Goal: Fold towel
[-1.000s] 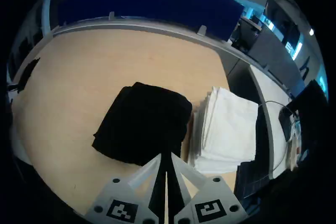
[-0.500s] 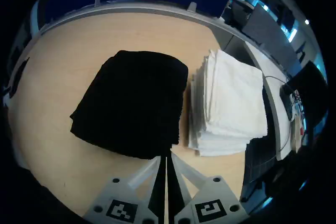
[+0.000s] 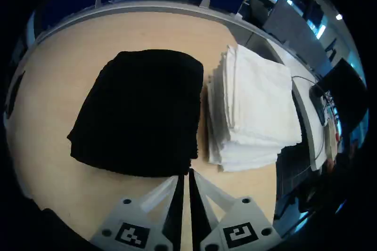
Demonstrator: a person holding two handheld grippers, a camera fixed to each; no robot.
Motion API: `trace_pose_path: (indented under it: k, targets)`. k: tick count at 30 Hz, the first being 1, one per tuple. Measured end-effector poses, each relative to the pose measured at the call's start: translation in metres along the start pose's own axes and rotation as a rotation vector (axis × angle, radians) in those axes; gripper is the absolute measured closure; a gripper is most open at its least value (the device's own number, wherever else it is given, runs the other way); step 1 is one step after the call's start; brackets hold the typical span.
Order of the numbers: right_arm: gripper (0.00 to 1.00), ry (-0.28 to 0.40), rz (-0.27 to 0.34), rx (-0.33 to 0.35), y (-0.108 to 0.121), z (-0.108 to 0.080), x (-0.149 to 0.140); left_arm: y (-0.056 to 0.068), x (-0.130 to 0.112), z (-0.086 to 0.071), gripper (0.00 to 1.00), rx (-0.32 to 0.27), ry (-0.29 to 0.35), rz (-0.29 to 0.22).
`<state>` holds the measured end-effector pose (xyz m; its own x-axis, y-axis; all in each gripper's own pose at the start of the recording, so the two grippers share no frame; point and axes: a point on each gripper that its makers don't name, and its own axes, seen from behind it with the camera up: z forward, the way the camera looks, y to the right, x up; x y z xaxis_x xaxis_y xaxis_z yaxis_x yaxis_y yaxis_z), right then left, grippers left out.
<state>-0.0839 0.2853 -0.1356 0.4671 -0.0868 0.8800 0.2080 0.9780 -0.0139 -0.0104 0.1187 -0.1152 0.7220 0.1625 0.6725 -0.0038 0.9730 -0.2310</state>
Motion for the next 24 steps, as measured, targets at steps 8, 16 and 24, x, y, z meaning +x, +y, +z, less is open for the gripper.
trace_pose_path:
  k: [8,16,24]
  targets:
    - [0.43,0.019,0.026,-0.032,0.009,-0.006,-0.001,-0.001,0.000,-0.001,0.15,-0.003,0.000,-0.007]
    - [0.13,0.020,0.046,-0.056,0.014,-0.010,-0.006,-0.002,0.002,-0.002,0.15,-0.005,0.004,-0.003]
    - [0.00,0.017,0.061,-0.067,0.014,-0.017,-0.010,-0.005,0.002,-0.003,0.15,-0.007,0.007,0.001]
